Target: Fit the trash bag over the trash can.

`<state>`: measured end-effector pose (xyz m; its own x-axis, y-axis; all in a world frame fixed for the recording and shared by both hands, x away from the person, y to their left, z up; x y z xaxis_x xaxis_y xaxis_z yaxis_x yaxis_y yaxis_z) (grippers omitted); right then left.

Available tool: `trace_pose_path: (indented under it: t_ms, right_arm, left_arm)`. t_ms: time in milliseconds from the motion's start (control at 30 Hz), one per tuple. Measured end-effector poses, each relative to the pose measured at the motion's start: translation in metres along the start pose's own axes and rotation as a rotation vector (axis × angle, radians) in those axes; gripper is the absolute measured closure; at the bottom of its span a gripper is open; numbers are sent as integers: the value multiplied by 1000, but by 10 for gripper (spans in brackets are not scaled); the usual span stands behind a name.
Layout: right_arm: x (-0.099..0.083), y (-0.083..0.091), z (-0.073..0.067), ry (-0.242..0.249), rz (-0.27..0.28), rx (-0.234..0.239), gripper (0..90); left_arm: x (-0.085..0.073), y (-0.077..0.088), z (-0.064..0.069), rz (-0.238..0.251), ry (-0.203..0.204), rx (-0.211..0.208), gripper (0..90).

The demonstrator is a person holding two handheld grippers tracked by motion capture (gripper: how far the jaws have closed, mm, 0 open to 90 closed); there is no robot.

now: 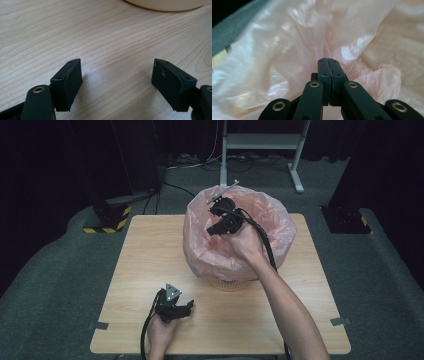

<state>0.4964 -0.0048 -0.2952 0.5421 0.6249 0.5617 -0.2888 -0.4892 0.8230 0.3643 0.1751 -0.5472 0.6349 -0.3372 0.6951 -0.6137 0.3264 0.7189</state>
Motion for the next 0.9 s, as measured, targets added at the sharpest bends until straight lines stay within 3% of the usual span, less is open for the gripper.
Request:
trace_pose_path:
  t_ms: [100, 233, 267, 333, 433, 533, 567, 633, 733, 800, 900]
  right_arm:
    - [3, 3, -3, 29, 29, 16, 897]
    - [8, -8, -6, 47, -19, 34, 896]
    - [6, -15, -12, 61, -68, 47, 895]
    - [3, -21, -15, 101, -136, 21, 895]
    - [1, -21, -12, 95, -147, 29, 895]
    - [0, -16, -10, 89, -110, 23, 895]
    - [-7, 1, -7, 88, -45, 16, 895]
    - [-14, 16, 0, 87, -24, -12, 895]
    - [-29, 40, 20, 18, 8, -37, 895]
    - [-33, 43, 26, -12, 3, -47, 895]
    - [-42, 32, 37, -16, -78, -97, 895]
  left_arm:
    - [0, 0, 0, 0, 0, 0, 245]
    - [0, 0, 0, -1, 1, -1, 244]
    - [0, 0, 0, 0, 1, 3, 245]
    - [0, 0, 0, 0, 3, 2, 245]
    - [0, 0, 0, 0, 3, 2, 245]
    - [0, 0, 0, 2, 3, 2, 246]
    - [0, 0, 0, 2, 1, 4, 246]
    - [0, 0, 0, 2, 0, 2, 246]
    - [0, 0, 0, 2, 0, 0, 246]
    - [0, 0, 0, 3, -1, 0, 246]
    - [0, 0, 1, 4, -6, -3, 246]
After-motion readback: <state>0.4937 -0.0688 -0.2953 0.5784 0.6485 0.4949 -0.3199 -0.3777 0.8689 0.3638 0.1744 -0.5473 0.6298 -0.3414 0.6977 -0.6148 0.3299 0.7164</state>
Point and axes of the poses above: each handheld gripper's, and its own axes: y roughly backward along the jaws, x roughly out of its top, z roughly to its right, the point moved 3 cm from there along -y, roughly forward along the jaws, and after that the axes turned 4 degrees about -z, right-handed, at the moved point
